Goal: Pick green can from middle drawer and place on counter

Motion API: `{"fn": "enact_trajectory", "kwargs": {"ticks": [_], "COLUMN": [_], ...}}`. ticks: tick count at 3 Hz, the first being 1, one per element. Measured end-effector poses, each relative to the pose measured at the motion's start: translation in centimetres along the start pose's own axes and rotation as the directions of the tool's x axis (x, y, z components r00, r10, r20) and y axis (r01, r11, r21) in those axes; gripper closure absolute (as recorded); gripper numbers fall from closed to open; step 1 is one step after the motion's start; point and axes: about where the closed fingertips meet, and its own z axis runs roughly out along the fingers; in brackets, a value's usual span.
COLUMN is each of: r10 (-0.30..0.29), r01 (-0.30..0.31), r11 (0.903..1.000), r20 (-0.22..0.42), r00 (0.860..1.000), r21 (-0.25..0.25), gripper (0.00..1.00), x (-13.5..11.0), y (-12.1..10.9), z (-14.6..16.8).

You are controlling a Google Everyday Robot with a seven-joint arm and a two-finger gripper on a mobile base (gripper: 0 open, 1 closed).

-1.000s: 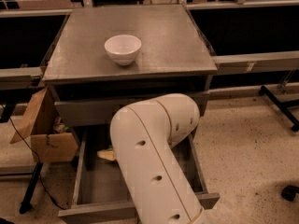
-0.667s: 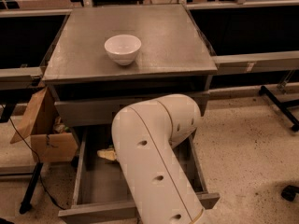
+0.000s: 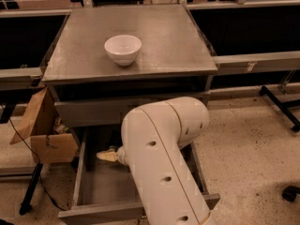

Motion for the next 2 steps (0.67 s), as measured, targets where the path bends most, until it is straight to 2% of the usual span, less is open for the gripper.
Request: {"fn": "enact_trajectory", "kwargs": {"ticks": [1,2], "r10": [-0.034,-0.04], "r01": [0.033,0.038], "r11": [0.9981,0.9969], "r20": [-0.013,-0.024], "r00": [0.999,0.999], "r21": [-0.051,-0.069], "gripper": [0.0,0.0], "x": [-0.01,0.49], "y": [0.59,1.01], "z": [0.0,0.8]}}
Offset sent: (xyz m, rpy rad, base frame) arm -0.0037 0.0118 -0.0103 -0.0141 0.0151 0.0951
